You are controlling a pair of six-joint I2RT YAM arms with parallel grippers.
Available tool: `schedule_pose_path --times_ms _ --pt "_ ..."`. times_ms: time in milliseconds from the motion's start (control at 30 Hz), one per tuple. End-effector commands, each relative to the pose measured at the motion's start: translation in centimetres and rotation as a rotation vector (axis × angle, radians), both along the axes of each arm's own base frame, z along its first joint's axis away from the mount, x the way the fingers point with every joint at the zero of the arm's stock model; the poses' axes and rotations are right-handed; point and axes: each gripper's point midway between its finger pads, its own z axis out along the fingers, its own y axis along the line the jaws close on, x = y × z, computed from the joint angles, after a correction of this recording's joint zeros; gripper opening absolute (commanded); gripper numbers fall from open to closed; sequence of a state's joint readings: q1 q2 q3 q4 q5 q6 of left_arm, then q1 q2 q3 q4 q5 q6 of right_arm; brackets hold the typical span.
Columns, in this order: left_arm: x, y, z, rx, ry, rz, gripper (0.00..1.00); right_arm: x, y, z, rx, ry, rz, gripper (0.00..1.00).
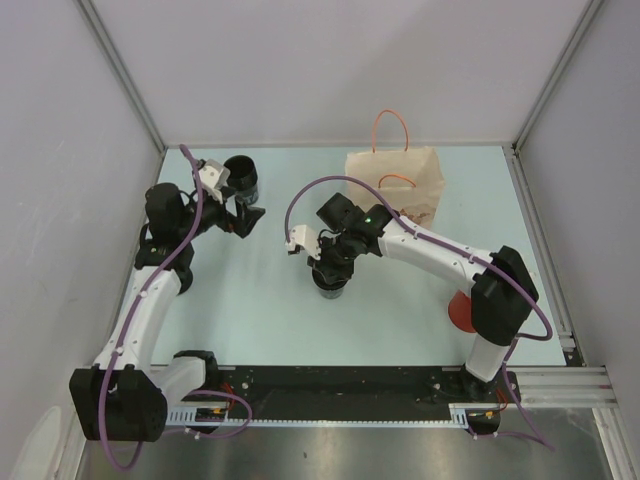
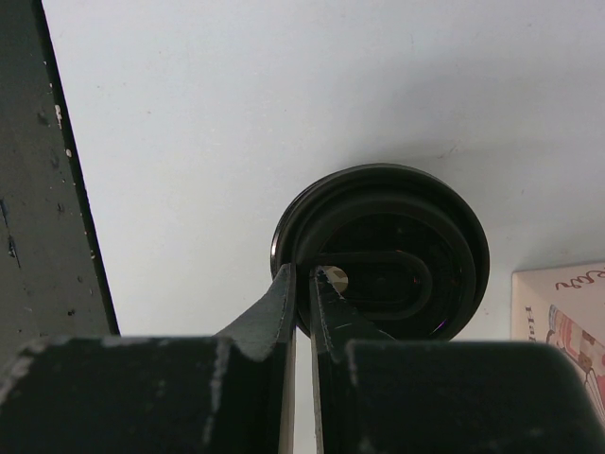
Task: Pack the takeout coffee
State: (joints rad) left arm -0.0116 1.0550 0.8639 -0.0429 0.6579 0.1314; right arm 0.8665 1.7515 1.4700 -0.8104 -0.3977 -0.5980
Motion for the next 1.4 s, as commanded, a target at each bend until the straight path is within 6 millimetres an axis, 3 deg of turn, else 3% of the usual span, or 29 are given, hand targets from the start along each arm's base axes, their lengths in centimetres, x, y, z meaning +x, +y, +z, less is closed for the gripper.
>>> schedule_pose_path --times_ms 0,367,700,1100,1367 --pt "0.2 0.0 0.7 -0.007 -0.033 -0.014 1.0 -0.2 -0.2 -0.6 -0.023 0.0 0.007 0.0" --pt "0.2 -0.1 0.5 -0.008 -0.028 -0.018 0.99 0.1 -0.2 1.0 0.012 -0.048 0.002 0.0" --pt "0.2 -0.2 0.4 -0.009 -0.025 -0.023 1.0 -0.5 -0.3 0.8 0.004 -0.039 0.027 0.0" --pt "0.2 -0.2 0.2 -0.01 -0.018 -0.027 0.99 0.8 -0.1 1.9 0.04 -0.113 -0.021 0.0" --pt "0.2 -0.2 0.1 -0.01 -0.016 -0.027 1.0 0.4 -0.1 1.9 0.043 -0.101 -0.008 0.0"
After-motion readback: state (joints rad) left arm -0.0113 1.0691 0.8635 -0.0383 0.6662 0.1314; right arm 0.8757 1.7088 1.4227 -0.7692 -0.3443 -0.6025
